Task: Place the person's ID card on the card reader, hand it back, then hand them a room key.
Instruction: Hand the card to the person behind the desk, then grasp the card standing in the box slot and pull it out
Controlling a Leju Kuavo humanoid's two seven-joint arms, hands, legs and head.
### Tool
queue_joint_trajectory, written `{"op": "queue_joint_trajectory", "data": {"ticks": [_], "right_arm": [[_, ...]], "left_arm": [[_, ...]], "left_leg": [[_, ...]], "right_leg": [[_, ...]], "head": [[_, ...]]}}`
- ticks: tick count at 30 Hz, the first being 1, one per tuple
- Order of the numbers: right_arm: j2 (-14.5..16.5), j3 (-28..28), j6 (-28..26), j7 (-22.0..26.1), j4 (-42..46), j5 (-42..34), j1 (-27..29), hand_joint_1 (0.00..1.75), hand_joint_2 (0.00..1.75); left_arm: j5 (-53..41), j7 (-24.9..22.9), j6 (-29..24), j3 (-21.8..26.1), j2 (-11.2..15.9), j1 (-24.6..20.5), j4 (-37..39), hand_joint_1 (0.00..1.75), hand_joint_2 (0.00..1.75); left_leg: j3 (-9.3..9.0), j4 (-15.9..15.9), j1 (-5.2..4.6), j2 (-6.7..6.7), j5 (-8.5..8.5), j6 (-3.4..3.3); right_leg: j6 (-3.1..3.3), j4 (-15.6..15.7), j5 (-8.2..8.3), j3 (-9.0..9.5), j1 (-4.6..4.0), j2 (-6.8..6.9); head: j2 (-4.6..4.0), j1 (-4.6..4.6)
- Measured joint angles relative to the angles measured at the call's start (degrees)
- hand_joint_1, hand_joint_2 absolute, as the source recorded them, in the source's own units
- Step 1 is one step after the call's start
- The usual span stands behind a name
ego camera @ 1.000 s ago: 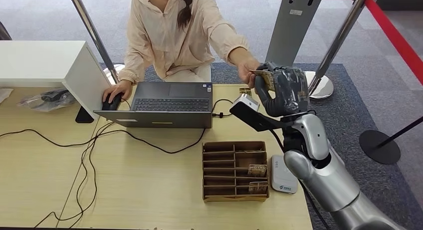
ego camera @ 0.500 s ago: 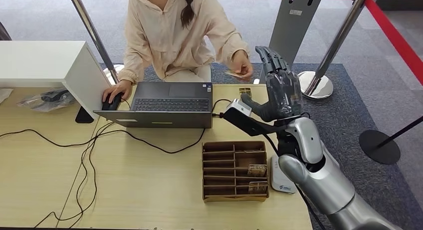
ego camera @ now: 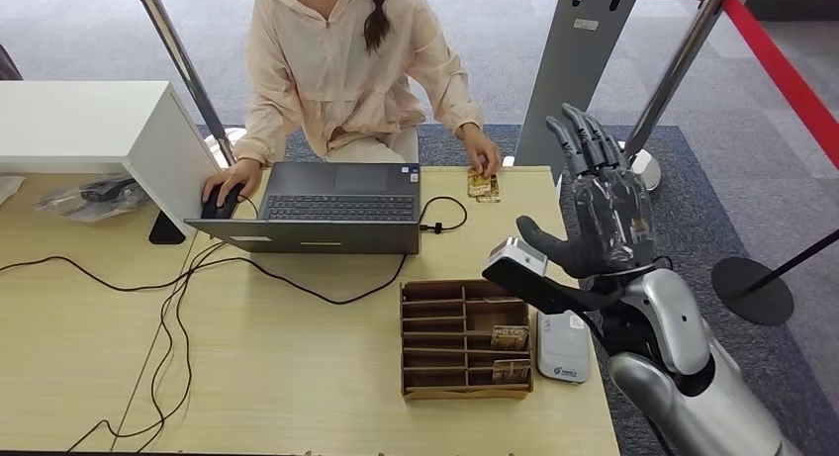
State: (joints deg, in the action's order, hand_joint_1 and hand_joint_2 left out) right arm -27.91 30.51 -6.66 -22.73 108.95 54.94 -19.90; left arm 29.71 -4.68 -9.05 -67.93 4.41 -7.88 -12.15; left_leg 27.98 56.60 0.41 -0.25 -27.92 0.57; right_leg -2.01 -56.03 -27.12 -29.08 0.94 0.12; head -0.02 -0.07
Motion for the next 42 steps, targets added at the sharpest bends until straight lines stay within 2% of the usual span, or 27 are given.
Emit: {"op": "queue_joint_trajectory", "data": {"ticks": [7, 14, 26, 42], "right_arm": [[-3.67, -3.72, 0.50, 0.09, 4.65, 0.16, 7.42, 0.00, 1.75], [-4.14, -5.18, 0.90, 1.89, 5.58, 0.73, 9.65, 0.00, 1.75], [-2.45, -3.56, 1.71, 3.73, 3.97, 1.40, 9.67, 0.00, 1.75], [1.90, 1.46, -0.24, 5.53, -4.33, 2.62, 9.63, 0.00, 1.75]], "left_arm": [[0.89, -0.66, -0.19, 0.29, 0.38, 0.05, 0.00, 0.00, 0.00], [0.66, -0.50, -0.24, 0.30, 0.46, -0.01, 0.00, 0.00, 0.00], [0.01, -0.37, -0.24, 0.30, 0.60, -0.16, 0.00, 0.00, 0.00], [-0.80, -0.27, -0.14, 0.30, 0.77, -0.27, 0.00, 0.00, 0.00]], "left_leg": [[0.03, 0.00, 0.01, 0.00, 0.00, 0.00], [0.03, -0.01, 0.00, 0.01, 0.01, 0.00], [0.06, -0.01, 0.01, 0.00, 0.01, 0.00], [0.09, -0.01, 0.01, 0.00, 0.01, 0.00]], "right_leg": [[0.00, 0.00, 0.00, -0.01, -0.01, 0.00], [0.01, 0.00, 0.01, 0.00, 0.00, 0.00], [0.01, 0.00, 0.01, 0.00, -0.01, 0.00], [0.01, 0.00, 0.01, -0.02, -0.01, 0.00]], "head": [[0.00, -0.01], [0.00, 0.01], [0.00, 0.01], [0.00, 0.01]]}}
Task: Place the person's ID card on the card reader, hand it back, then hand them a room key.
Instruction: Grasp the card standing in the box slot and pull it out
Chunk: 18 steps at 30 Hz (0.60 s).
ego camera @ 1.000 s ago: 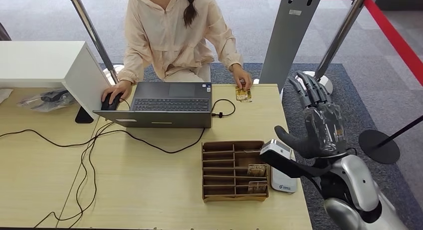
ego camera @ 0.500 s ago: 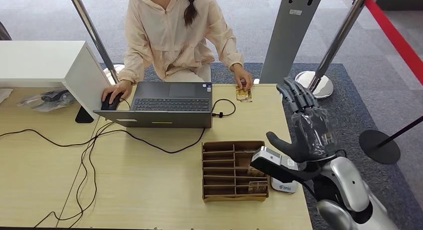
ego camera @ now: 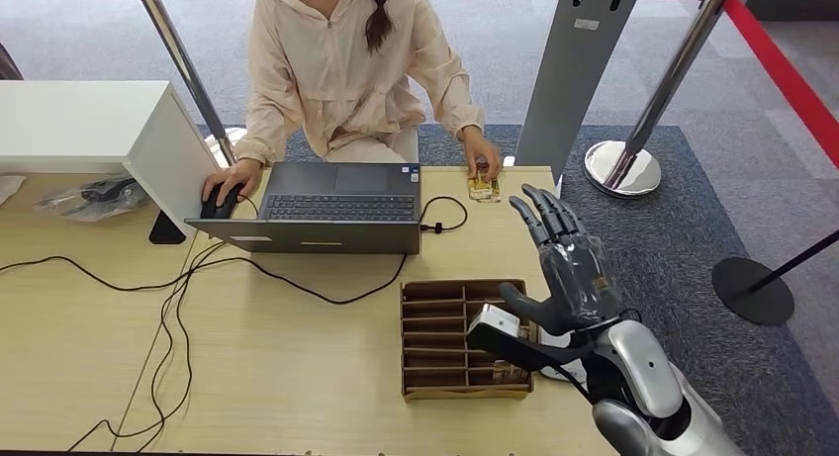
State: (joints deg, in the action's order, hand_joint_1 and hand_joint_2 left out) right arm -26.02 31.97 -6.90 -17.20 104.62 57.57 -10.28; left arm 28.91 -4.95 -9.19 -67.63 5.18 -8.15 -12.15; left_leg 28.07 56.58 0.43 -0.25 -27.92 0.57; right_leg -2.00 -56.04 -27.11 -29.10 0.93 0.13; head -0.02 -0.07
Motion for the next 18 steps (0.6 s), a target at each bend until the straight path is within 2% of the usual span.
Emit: {"op": "queue_joint_trajectory", "data": {"ticks": [18], "right_arm": [[2.12, 2.68, -2.09, 0.55, -3.96, 0.20, -0.09, 0.00, 1.75]], "left_arm": [[-0.48, 0.18, -0.03, 0.00, -0.02, 0.00, 0.00, 0.00, 0.00]], "left_leg": [[-0.01, 0.00, 0.00, 0.00, 0.00, 0.00]], "right_leg": [[0.00, 0.00, 0.00, 0.00, 0.00, 0.00]], "head": [[0.00, -0.01]]}}
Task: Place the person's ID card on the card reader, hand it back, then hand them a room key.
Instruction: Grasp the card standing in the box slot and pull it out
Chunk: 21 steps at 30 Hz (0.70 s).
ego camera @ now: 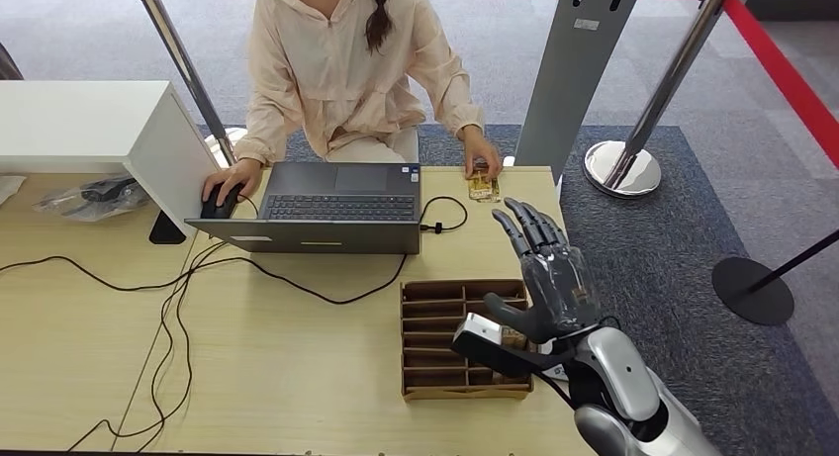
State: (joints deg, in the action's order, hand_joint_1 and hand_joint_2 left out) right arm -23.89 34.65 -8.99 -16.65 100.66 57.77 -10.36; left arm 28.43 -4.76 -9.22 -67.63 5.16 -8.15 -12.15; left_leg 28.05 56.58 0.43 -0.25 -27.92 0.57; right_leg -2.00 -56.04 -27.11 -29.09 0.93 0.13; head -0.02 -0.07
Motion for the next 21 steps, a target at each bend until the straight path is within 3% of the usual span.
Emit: {"op": "queue_joint_trajectory", "data": {"ticks": [13, 21], "right_arm": [[3.35, 1.79, -3.16, 1.02, -4.51, 0.18, -0.09, 0.00, 1.75], [3.84, 2.72, -3.36, 0.64, -5.98, 0.17, -0.62, 0.00, 1.75]], "left_arm": [[-0.13, 0.38, -0.15, 0.00, 0.00, -0.01, 0.00, 0.00, 0.00], [0.02, 0.40, -0.04, 0.00, 0.04, 0.00, 0.00, 0.00, 0.00]], "left_leg": [[0.01, 0.00, 0.00, 0.00, 0.00, 0.00], [0.00, 0.00, 0.00, 0.00, 0.00, 0.00]], "right_leg": [[0.00, 0.00, 0.00, 0.00, 0.00, 0.00], [0.00, 0.00, 0.00, -0.01, 0.00, 0.00]], "head": [[0.00, 0.01], [0.00, 0.01]]}}
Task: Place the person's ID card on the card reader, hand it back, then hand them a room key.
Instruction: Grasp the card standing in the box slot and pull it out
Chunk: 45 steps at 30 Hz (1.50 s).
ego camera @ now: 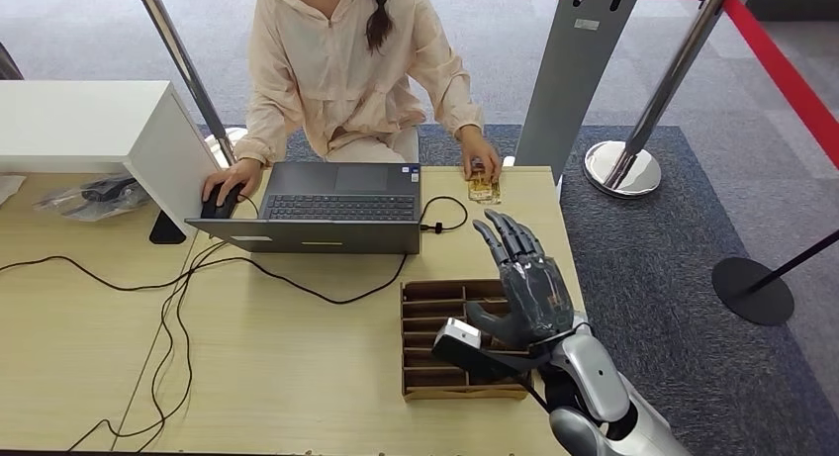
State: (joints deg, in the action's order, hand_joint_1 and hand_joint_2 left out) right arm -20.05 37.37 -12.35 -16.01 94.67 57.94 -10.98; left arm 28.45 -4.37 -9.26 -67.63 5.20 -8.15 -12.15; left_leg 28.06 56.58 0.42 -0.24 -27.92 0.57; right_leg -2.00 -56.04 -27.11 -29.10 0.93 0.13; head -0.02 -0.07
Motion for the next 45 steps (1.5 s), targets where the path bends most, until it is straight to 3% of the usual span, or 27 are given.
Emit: {"op": "queue_joint_trajectory", "data": {"ticks": [22, 30, 39, 45], "right_arm": [[-0.78, 0.10, 0.96, -0.82, 0.15, 0.01, 0.09, 0.00, 1.75], [-3.36, -0.31, 6.42, -2.75, 2.39, -1.18, 0.29, 0.03, 1.75], [-5.42, -0.84, 7.01, -3.07, 4.58, -1.48, 0.56, 0.13, 1.75], [-5.61, -0.83, 7.44, -3.07, 4.80, -1.37, 1.01, 0.10, 1.75]], "left_arm": [[0.10, -0.43, 0.06, 0.00, 0.10, 0.02, 0.00, 0.00, 0.00], [0.36, -0.61, 0.31, 0.00, 0.41, 0.06, 0.00, 0.00, 0.00], [0.36, -0.76, 0.38, 0.00, 0.57, 0.05, 0.00, 0.00, 0.00], [0.36, -0.75, 0.32, 0.00, 0.58, 0.04, 0.00, 0.00, 0.00]], "left_leg": [[-0.01, 0.00, 0.00, 0.00, 0.00, 0.00], [-0.01, 0.00, -0.01, 0.01, 0.00, 0.00], [-0.01, 0.00, 0.00, 0.01, 0.00, 0.00], [0.00, 0.00, 0.00, 0.01, 0.00, 0.00]], "right_leg": [[0.00, 0.00, 0.00, -0.01, 0.00, 0.00], [0.00, 0.00, 0.00, -0.01, 0.00, 0.00], [0.00, 0.00, 0.00, -0.01, 0.00, 0.00], [0.00, 0.00, 0.00, -0.02, 0.00, 0.00]], "head": [[0.00, 0.00], [0.00, 0.00], [0.00, 0.00], [0.00, -0.01]]}}
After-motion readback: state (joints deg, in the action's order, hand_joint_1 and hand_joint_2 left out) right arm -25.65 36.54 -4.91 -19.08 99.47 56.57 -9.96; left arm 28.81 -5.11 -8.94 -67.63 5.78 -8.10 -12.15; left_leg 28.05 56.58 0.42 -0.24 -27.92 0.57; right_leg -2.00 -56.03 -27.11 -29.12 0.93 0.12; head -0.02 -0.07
